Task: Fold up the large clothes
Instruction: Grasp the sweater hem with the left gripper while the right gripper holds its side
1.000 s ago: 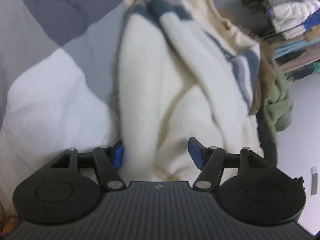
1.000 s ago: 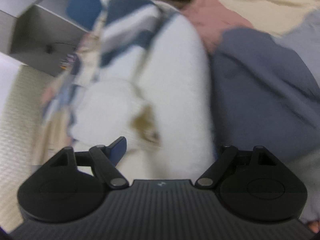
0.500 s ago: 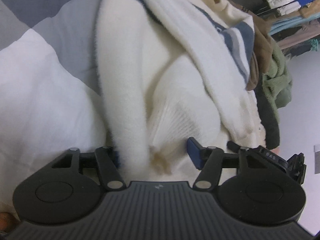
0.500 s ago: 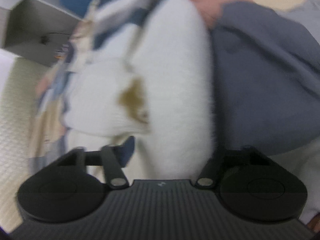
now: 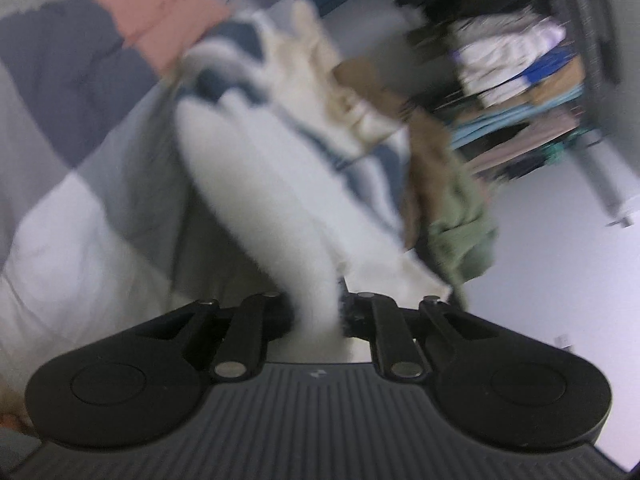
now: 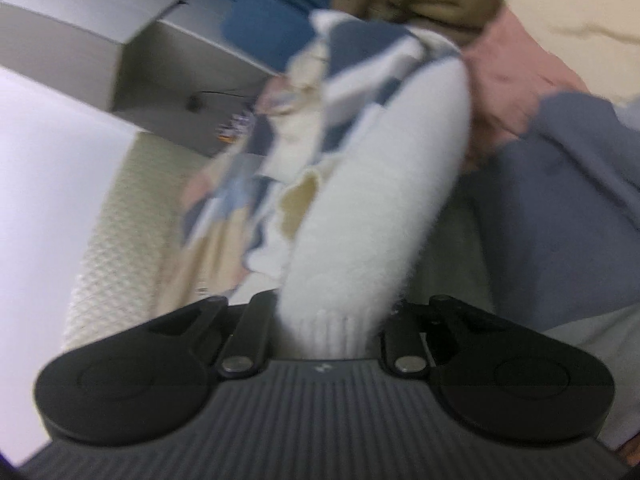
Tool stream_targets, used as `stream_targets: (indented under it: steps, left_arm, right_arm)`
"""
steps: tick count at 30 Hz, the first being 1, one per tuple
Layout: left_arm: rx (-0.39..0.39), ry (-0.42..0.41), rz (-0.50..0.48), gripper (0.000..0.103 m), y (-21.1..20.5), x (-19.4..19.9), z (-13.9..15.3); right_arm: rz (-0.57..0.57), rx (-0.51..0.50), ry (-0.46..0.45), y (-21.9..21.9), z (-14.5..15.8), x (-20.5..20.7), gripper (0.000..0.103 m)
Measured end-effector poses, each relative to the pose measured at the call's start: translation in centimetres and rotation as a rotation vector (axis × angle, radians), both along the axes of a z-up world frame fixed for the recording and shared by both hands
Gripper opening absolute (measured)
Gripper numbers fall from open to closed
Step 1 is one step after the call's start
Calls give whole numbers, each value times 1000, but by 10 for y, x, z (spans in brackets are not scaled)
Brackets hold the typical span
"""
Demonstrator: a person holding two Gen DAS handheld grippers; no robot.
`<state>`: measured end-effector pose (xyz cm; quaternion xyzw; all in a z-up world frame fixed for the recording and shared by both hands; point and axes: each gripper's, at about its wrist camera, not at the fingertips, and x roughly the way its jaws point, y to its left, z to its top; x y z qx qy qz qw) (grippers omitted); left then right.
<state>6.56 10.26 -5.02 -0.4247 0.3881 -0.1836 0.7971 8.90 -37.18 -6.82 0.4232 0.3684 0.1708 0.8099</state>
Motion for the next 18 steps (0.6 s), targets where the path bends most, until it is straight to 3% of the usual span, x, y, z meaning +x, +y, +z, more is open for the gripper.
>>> stream_targets:
  steps: [6, 13, 18]
  left_arm:
    - [-93, -127, 8, 14, 27, -42, 53]
    - [-137, -284, 7, 14, 45, -131, 100]
    - [-155, -335, 12, 14, 50, -183, 107]
  right_arm:
    - [37, 49, -132, -2, 46, -29, 18]
    - [95, 53, -239, -2, 98, -81, 18]
    - [107, 35, -282, 1, 117, -119, 18]
